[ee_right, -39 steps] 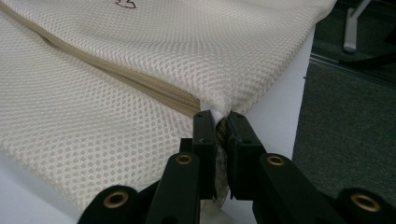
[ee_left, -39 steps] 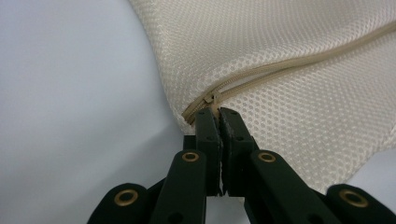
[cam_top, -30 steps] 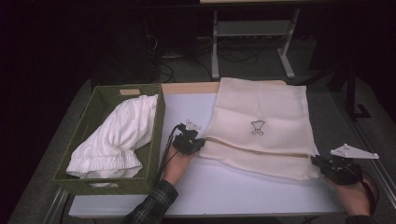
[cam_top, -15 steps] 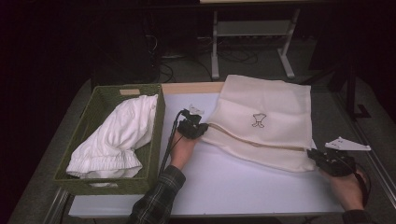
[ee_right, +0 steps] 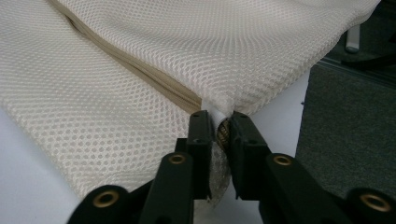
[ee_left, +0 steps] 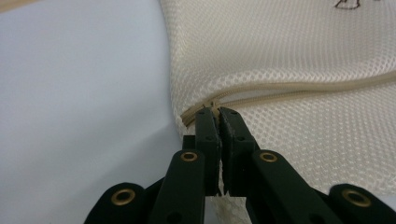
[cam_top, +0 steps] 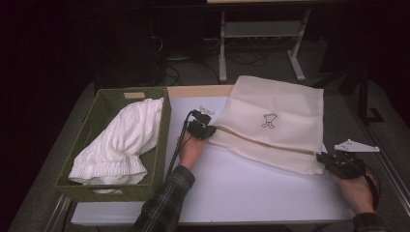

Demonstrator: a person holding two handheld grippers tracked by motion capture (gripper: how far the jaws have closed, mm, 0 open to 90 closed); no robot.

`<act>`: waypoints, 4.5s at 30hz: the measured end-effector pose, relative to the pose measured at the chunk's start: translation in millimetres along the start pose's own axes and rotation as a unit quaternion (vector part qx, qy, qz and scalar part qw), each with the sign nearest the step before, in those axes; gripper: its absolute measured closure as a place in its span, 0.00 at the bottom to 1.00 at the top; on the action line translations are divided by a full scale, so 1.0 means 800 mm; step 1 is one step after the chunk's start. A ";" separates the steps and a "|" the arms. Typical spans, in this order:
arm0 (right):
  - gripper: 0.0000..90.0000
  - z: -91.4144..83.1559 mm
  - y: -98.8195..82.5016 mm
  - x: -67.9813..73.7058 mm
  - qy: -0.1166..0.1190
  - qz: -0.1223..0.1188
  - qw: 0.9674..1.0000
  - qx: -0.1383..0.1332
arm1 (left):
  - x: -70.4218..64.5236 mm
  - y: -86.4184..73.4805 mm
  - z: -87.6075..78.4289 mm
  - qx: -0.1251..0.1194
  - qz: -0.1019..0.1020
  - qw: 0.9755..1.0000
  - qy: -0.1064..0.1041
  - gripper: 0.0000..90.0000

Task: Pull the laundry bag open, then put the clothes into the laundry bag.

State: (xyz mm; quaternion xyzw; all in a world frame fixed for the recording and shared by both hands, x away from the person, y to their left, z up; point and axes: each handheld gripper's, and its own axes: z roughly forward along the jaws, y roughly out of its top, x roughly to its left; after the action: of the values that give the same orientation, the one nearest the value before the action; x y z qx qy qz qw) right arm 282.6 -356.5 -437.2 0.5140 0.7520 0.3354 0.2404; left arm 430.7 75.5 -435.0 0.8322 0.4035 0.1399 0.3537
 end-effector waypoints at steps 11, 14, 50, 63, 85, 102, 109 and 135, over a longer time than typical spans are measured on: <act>0.38 -0.001 0.002 0.005 0.022 0.014 1.000 -0.009 | -0.005 -0.005 -0.012 0.009 0.002 1.000 -0.029 0.42; 0.30 0.000 0.006 0.010 0.023 0.013 1.000 -0.015 | -0.008 -0.005 -0.018 0.003 0.006 0.999 -0.042 0.33; 0.15 0.003 0.015 0.082 0.099 -0.037 0.994 -0.031 | -0.041 -0.017 -0.110 -0.027 0.028 0.998 -0.045 0.14; 0.15 0.006 0.014 0.092 0.099 -0.060 0.992 -0.046 | -0.039 -0.004 -0.124 -0.010 0.035 0.998 -0.041 0.14; 0.15 0.005 0.011 0.093 0.095 -0.064 0.992 -0.059 | -0.010 0.027 -0.161 -0.007 0.072 0.996 -0.058 0.14; 0.15 0.006 0.011 0.091 0.095 -0.056 0.992 -0.062 | 0.034 0.031 -0.192 -0.021 0.074 0.996 -0.055 0.12; 0.15 0.005 0.010 0.090 0.092 -0.052 0.992 -0.062 | 0.057 0.030 -0.210 -0.012 0.073 0.996 -0.043 0.11; 0.15 0.006 0.009 0.090 0.092 -0.056 0.992 -0.060 | 0.173 -0.004 -0.279 0.017 0.009 0.999 0.049 0.11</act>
State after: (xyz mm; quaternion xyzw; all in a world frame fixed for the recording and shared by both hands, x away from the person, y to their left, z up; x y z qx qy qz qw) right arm 265.4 -286.4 -436.2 0.4229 0.7770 0.4115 0.2191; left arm 401.1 289.6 -285.7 0.8336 0.4154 0.1768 0.3181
